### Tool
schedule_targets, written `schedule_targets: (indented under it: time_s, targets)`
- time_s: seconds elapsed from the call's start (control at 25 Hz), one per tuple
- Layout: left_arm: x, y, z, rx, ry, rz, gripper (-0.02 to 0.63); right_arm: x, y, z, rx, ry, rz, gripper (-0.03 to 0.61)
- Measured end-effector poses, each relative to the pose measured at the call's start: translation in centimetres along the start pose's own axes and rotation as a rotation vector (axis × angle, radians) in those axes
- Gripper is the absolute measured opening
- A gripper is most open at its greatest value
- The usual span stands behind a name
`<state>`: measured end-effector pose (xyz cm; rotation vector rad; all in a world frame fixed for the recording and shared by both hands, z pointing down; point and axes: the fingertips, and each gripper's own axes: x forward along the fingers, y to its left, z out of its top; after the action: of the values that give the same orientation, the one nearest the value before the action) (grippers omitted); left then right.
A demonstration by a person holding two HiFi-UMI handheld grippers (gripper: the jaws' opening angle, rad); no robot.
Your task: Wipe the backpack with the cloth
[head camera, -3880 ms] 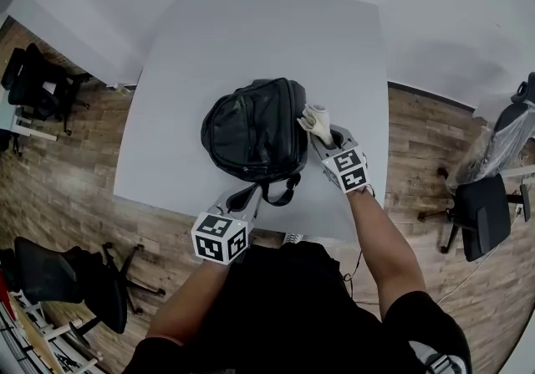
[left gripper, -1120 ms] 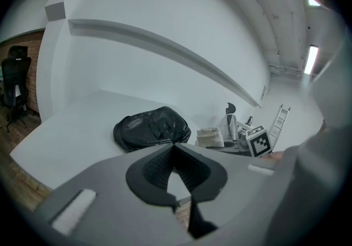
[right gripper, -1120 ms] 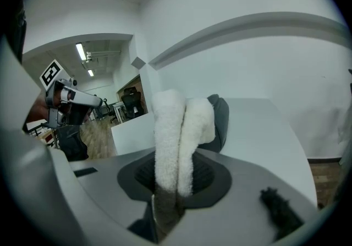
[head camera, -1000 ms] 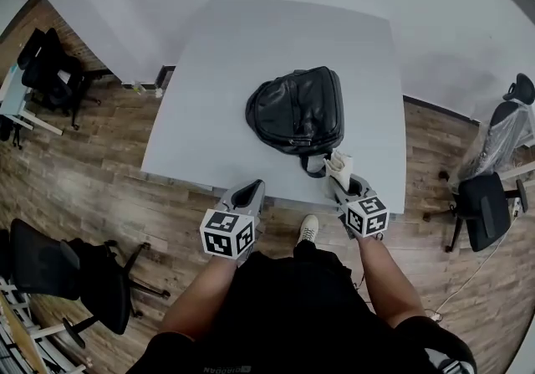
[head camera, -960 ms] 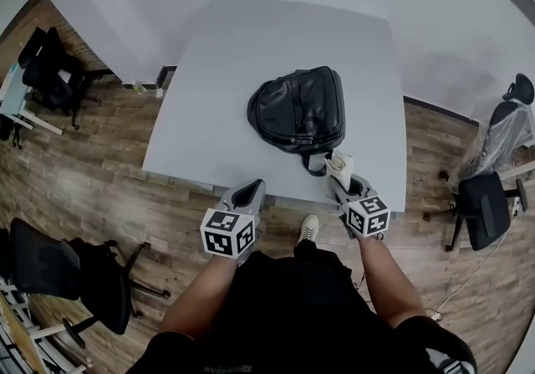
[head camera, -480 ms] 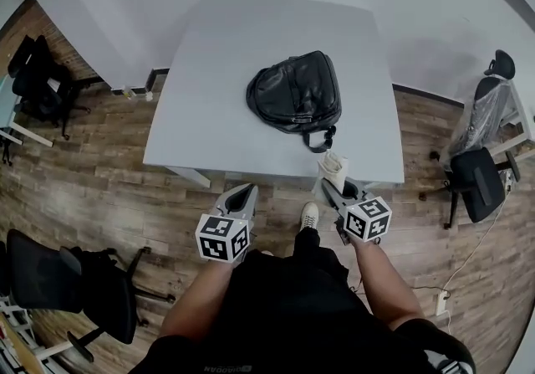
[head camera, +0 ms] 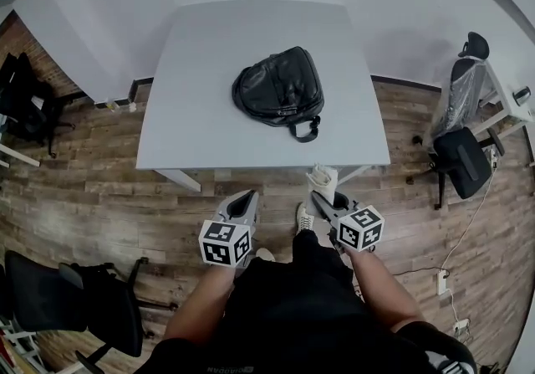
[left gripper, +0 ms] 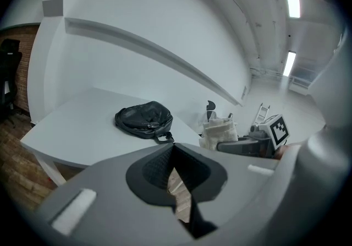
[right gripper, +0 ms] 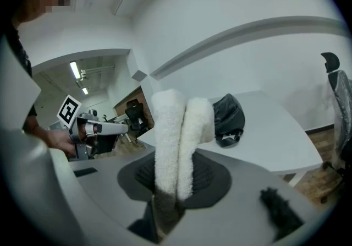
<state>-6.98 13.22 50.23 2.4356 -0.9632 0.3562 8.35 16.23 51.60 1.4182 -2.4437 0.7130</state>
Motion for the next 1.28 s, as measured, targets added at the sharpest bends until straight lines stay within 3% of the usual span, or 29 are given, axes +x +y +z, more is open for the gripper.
schedule_targets:
  time_s: [0.2,0.44,0.84,1.28]
  targets:
    - [-0.2,-0.5,0.3,0.000,-0.011,-0.001,0.006,-0.8,0.5,0.2,0.008,0.000,0.017,0.092]
    - [0.2,-1.7,0.0,0.009,-0.006,0.013,0.006,-1.8,0.5,1.5,-0.053,-0.001,0.052,0.092]
    - [2.1,-6.1,-0.6,-0.017,-0.013,0.042,0.006,-5.3,-0.4,1.4,-0.094,0.019,0.125,0.092]
    - [2.7,-8.4,-1.4,-0.024,-0.007,0.086,0.006,-6.7,-1.8,1.2,-0.085,0.001,0.164,0.092]
